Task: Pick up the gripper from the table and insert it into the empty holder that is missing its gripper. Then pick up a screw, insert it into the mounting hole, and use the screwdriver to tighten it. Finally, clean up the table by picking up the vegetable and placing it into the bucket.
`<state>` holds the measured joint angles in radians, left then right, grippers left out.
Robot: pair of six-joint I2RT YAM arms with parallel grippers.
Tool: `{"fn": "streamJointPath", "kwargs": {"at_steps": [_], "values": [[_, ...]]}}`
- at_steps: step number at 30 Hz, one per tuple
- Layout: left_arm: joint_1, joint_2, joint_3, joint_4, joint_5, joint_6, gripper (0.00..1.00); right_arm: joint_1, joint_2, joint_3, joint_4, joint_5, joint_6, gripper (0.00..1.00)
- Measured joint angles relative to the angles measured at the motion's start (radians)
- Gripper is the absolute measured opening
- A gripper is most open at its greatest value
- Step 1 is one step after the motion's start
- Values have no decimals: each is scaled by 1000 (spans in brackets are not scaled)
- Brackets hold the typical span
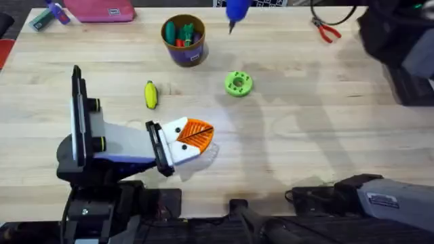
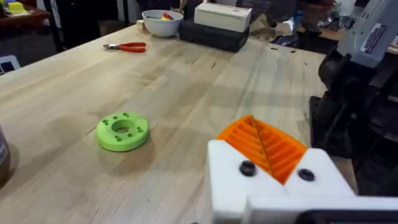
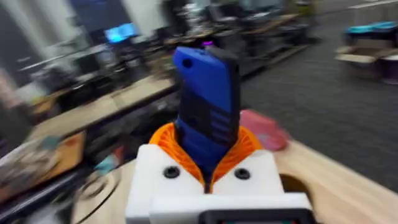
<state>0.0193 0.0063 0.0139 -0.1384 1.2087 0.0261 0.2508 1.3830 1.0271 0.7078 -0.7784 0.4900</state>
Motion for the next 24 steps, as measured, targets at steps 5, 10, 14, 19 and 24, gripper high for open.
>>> {"fn": "streamJointPath", "kwargs": {"at_steps": [5, 10, 14, 19, 24], "values": [[0, 0, 0, 0, 0, 0, 19, 45, 36, -9, 96, -145, 30, 26], [0, 0, 0, 0, 0, 0, 19, 114, 46, -10, 173, -215, 5, 26], [0, 0, 0, 0, 0, 0, 19, 173, 70, -10, 292, -259, -4, 26], [0, 0, 0, 0, 0, 0, 19, 262, 188, -10, 518, -347, -3, 26], [0, 0, 0, 0, 0, 0, 19, 282, 254, -10, 696, -393, 44, 26]]}}
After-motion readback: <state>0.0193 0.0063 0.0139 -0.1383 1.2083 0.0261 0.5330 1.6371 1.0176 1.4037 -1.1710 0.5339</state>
